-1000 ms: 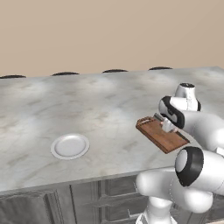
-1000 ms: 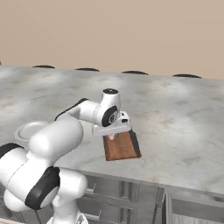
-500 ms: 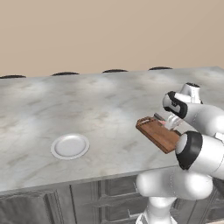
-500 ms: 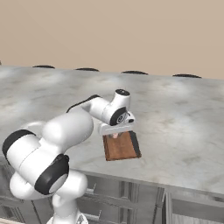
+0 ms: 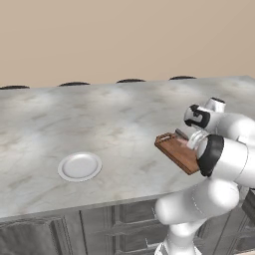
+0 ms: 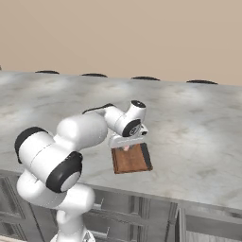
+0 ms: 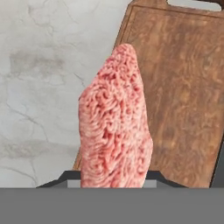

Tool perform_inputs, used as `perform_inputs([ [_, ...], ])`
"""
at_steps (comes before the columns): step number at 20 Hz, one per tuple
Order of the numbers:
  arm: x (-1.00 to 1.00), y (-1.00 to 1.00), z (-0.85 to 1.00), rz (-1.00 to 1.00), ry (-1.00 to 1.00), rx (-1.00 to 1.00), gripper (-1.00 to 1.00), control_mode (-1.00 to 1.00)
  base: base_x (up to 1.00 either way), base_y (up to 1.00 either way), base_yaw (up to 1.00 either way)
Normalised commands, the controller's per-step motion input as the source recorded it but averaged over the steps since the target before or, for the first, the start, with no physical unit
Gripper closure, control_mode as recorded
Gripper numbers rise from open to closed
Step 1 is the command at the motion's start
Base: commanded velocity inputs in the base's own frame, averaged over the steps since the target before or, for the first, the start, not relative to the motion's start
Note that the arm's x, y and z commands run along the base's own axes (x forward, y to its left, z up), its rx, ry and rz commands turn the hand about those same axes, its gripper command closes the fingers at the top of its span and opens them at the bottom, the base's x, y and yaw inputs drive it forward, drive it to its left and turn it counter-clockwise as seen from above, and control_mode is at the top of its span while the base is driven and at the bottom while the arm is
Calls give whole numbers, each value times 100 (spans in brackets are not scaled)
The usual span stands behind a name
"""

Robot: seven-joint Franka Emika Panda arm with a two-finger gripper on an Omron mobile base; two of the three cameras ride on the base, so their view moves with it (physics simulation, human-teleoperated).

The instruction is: Pick up the knife from the drawer and place it on the cutting board. Then place the meat from the plate to the cutting board.

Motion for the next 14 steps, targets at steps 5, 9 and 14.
perform_inputs([
  [5, 11, 0, -41, 6, 0, 0, 100, -100, 0, 0, 0],
  [9, 15, 0, -31, 6, 0, 0, 100, -100, 0, 0, 0],
  [14, 22, 0, -17, 2, 0, 0, 100, -100, 0, 0, 0],
])
